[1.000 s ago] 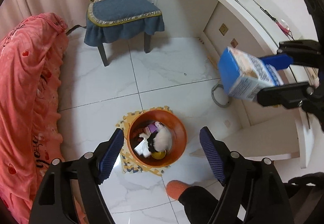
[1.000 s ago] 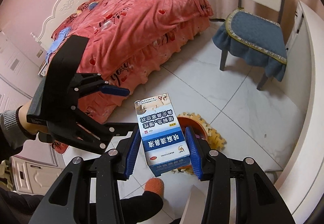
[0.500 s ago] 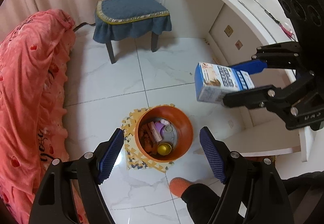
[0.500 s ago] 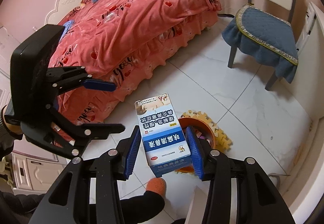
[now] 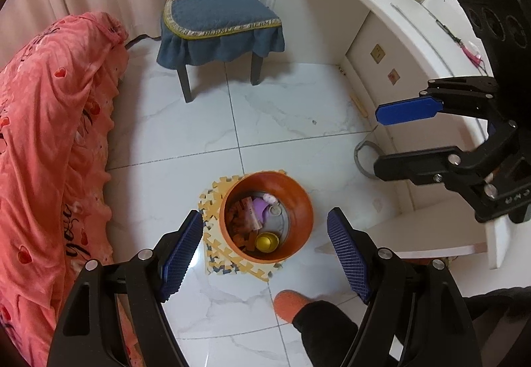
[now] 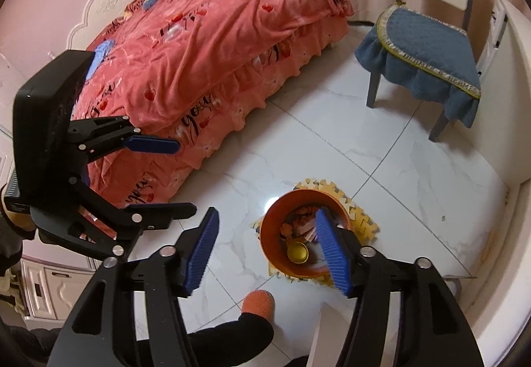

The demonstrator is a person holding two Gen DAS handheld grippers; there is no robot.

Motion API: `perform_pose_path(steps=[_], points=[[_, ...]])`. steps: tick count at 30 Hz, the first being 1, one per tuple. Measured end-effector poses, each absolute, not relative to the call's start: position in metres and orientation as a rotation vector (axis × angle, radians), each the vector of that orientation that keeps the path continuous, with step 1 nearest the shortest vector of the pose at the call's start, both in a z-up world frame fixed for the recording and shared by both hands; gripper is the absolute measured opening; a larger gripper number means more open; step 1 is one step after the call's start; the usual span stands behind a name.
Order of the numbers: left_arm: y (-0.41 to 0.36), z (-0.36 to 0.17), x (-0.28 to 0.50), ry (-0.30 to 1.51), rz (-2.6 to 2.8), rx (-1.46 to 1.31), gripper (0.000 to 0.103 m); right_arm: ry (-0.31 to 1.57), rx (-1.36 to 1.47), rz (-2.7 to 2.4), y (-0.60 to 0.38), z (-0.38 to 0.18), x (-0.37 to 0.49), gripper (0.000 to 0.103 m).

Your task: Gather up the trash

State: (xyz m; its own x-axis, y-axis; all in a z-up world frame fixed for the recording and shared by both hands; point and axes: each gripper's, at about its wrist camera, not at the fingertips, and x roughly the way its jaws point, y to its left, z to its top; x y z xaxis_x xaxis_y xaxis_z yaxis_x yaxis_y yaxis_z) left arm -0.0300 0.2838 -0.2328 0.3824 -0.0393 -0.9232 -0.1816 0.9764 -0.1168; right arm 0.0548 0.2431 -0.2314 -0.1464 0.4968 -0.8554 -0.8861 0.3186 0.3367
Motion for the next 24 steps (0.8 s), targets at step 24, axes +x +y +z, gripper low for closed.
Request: perform_pose_path(steps=[24], points=[[0.134,-0.071,-0.009,0.833,0.188,-0.136,0.096,0.864,-0.159,0.995,0.025,-0.044,0.086,0.098]])
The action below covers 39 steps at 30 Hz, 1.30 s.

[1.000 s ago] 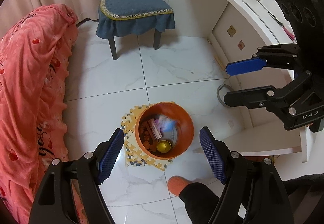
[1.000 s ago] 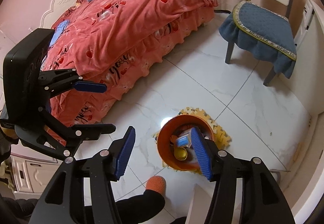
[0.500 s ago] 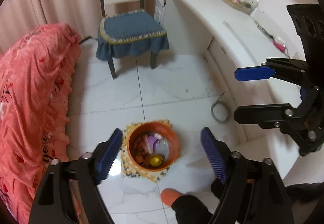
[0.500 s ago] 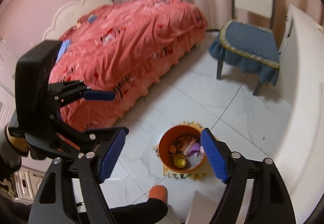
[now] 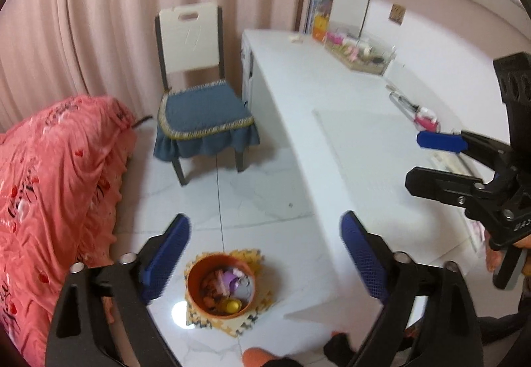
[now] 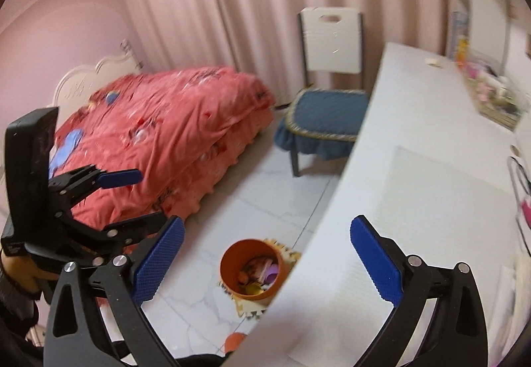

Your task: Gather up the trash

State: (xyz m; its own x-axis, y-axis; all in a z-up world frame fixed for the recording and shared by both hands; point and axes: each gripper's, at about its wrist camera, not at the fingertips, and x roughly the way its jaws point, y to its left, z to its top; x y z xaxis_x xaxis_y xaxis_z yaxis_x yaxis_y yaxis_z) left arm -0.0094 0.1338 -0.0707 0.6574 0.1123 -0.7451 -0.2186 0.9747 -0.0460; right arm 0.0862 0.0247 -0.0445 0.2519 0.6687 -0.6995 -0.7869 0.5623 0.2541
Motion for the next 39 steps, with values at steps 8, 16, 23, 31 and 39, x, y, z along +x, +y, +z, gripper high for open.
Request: perform_pose_path(steps=[8,16,23,31,39], points=[[0.093,-0.042,-0.007,0.716,0.251,-0.168,0.097,0.77,-0.087,0.858,-0.044,-0.021,0.089,0.098],[0.065,-0.036,-0.003,0.689,0.325,-0.182,0.097,0.726,-0.052,0.779,-0.086,-0.017,0.088,0.098],[0.067,-0.027,-0.006,0.622,0.268,-0.247,0.097,0.717,-0.042,0.77,-0.095,-0.016,0.095,0.098],[0.058,-0.022,-0.007,0.593,0.293,-0.18,0.097,0.719,-0.041,0.795,-0.089,-0.017,0.097,0.098],[0.059,-0.022,-0.004,0.6,0.307,-0.171,0.097,0.728,-0.048,0.806,-0.083,-0.02,0.094,0.098]])
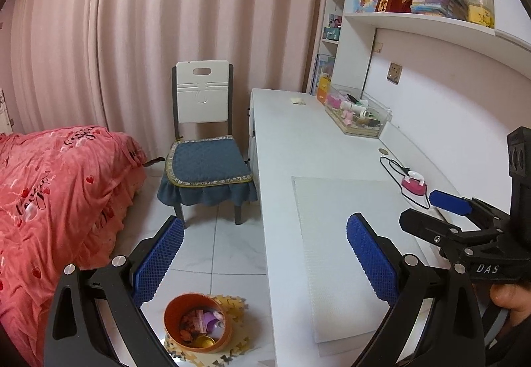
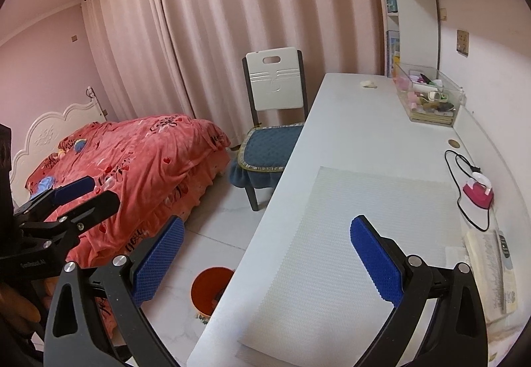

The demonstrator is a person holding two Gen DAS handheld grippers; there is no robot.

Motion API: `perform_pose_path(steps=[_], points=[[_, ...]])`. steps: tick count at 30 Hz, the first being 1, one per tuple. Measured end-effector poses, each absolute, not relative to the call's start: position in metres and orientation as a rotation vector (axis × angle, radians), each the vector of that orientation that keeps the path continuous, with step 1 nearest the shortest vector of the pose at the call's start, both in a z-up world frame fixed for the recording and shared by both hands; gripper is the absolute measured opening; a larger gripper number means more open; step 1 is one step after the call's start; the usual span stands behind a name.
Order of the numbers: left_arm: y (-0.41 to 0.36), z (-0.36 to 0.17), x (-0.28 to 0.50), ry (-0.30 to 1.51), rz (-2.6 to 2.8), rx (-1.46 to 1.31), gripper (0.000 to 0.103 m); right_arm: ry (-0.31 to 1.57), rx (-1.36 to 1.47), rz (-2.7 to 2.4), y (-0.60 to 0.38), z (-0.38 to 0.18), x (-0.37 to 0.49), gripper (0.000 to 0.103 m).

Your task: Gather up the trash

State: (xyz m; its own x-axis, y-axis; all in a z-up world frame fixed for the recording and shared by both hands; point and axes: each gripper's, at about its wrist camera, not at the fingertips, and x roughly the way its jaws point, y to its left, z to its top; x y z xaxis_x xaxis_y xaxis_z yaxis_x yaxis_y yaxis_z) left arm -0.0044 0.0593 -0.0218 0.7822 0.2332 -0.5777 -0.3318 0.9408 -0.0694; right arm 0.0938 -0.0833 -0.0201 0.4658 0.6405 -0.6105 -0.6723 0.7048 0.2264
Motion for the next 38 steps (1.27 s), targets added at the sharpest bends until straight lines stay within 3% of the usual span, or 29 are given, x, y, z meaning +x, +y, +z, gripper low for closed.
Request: perform_pose_path(steps=[38], points=[[0.0575,-0.0308,0.0054,0.689,0.276,-0.128,0.097,0.76,-0.028,0.784,-0.0844,-0.0283,0.0942,0.098]])
